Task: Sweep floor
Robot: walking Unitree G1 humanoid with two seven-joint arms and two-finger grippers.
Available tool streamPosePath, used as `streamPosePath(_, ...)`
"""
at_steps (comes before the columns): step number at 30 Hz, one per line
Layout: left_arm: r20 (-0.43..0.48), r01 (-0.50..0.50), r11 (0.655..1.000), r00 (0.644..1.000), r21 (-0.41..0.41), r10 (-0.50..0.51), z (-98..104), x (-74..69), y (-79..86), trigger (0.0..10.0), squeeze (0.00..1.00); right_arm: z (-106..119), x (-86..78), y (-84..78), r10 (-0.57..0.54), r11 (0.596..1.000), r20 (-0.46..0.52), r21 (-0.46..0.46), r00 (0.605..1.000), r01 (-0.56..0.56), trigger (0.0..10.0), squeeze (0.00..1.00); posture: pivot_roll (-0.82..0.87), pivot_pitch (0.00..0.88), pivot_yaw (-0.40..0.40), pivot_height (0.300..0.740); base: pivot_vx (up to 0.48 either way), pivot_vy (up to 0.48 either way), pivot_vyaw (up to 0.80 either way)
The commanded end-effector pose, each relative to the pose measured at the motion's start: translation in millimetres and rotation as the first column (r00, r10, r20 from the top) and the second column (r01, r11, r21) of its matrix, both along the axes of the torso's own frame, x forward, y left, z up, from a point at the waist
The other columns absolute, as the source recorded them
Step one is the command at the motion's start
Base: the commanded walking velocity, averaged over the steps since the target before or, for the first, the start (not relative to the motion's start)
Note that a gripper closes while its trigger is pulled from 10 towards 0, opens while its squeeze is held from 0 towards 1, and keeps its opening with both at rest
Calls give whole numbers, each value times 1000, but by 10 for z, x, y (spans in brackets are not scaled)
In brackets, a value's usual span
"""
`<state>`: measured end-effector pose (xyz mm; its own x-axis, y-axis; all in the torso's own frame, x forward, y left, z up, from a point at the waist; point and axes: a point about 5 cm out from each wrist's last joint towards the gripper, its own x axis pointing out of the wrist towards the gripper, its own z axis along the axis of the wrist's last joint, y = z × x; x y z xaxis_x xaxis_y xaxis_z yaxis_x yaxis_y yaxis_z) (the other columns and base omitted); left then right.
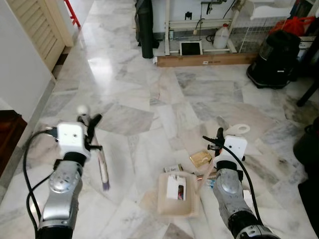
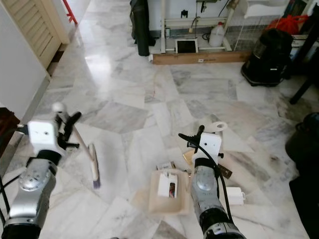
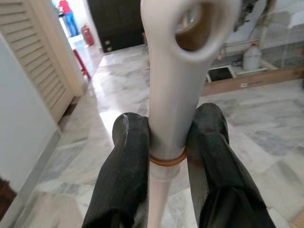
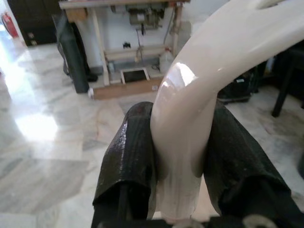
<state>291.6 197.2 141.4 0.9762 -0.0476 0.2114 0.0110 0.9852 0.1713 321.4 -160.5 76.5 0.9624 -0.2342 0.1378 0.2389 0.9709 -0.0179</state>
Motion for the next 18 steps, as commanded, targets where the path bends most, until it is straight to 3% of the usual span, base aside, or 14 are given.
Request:
streamPosePath(1, 21, 24, 1000, 999, 19, -25, -21, -21, -59, 10000, 0, 100, 28, 2, -8, 1000, 45, 22, 999, 7, 10000, 0, 146, 76, 34, 740, 0, 0, 0)
streamPosePath(11, 6, -3, 1000, 1000, 29, 2, -105, -56, -9, 10000, 0, 114, 18, -2, -8, 1000, 47, 9, 999, 8, 10000, 0, 151, 75, 31, 740, 0, 0, 694)
streamPosePath(18, 22, 5, 1000, 1000, 22, -5, -81, 14, -59, 10000, 0, 130, 21, 18, 3, 1000, 45, 3, 999, -3, 10000, 0, 142, 78, 29, 740, 0, 0, 794)
